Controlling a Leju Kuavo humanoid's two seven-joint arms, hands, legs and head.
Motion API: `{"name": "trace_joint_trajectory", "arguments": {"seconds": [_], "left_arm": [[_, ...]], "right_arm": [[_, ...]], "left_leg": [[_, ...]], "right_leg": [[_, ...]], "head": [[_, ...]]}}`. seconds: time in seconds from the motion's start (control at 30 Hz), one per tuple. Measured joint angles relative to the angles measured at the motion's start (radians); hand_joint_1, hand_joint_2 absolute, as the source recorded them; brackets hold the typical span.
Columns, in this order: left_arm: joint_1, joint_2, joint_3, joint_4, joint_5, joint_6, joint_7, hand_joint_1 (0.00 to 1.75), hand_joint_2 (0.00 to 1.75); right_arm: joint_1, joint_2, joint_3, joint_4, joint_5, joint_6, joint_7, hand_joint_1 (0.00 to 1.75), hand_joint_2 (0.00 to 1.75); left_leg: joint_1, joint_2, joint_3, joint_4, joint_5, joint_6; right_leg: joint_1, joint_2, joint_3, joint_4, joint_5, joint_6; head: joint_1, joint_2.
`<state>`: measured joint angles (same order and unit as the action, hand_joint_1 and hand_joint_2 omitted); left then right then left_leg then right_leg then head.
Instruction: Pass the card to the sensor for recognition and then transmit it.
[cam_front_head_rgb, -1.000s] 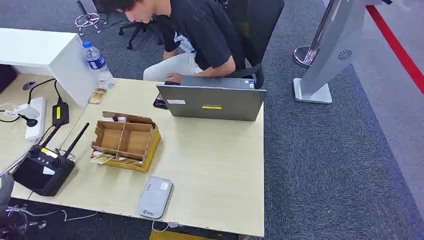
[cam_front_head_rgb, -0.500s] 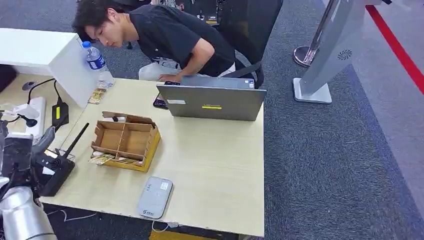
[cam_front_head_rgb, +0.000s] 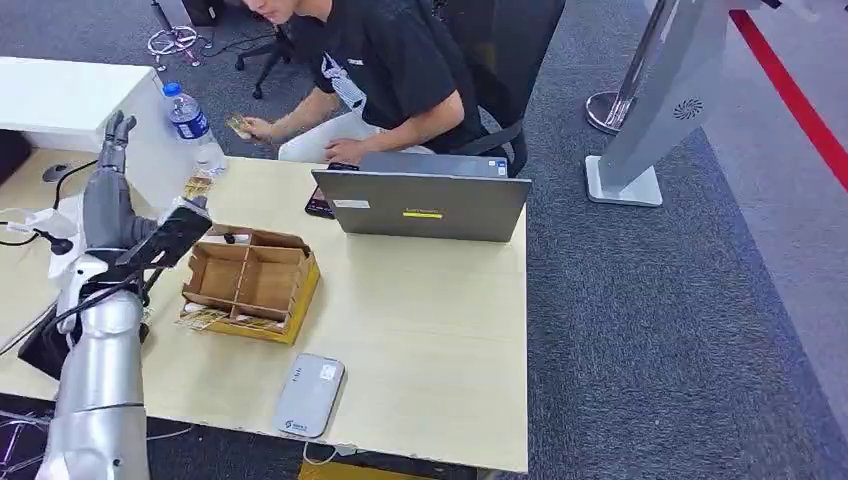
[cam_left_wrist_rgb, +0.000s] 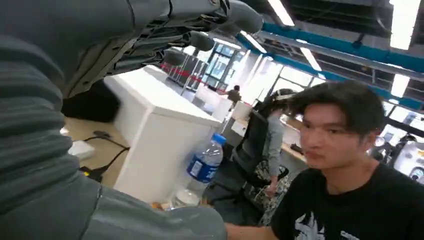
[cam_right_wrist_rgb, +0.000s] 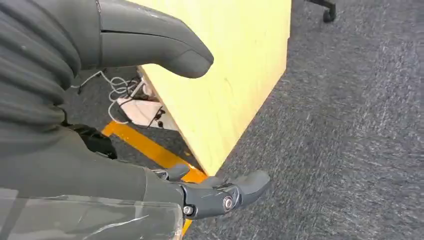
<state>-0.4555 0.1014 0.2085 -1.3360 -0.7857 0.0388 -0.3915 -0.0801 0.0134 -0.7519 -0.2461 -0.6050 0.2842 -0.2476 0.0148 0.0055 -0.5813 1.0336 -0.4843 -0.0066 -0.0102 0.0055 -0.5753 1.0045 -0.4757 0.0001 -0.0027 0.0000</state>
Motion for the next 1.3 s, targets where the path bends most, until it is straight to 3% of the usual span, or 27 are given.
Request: {"name": "trace_joint_trajectory", "arguments": {"seconds": [0.53,0.83,0.87,1.3], "left_arm": [[-0.17,0.079,-0.395,0.18,-0.354,0.169,0.085,0.0,1.75],[-0.195,0.134,-0.537,0.205,-0.533,0.284,0.136,0.0,1.75],[-0.195,0.14,-0.539,0.205,-0.537,0.286,0.137,1.75,1.75],[-0.194,0.182,-0.546,0.212,-0.542,0.29,0.137,1.75,1.75]], "right_arm": [[-0.027,0.0,-0.035,0.0,0.049,0.02,-0.04,0.0,1.75],[-0.028,-0.001,-0.077,-0.001,0.085,0.026,-0.063,0.0,1.75],[-0.028,-0.001,-0.082,-0.001,0.085,0.027,-0.064,0.0,1.75],[-0.028,-0.001,-0.097,-0.002,0.096,0.029,-0.068,0.0,1.75]], "left_leg": [[0.0,0.0,0.0,0.0,0.001,0.0],[0.0,0.0,-0.001,0.0,0.001,0.0],[0.0,0.0,-0.001,0.0,0.001,0.0],[0.0,-0.001,-0.001,0.0,0.002,0.0]], "right_leg": [[0.0,0.0,0.0,0.0,0.0,0.0],[0.0,0.0,0.0,0.001,0.0,0.0],[0.0,0.0,0.0,0.001,0.0,0.0],[0.0,-0.001,0.0,0.001,0.0,0.0]], "head": [[0.0,0.0],[0.0,0.0],[-0.001,0.0],[0.0,0.0]]}}
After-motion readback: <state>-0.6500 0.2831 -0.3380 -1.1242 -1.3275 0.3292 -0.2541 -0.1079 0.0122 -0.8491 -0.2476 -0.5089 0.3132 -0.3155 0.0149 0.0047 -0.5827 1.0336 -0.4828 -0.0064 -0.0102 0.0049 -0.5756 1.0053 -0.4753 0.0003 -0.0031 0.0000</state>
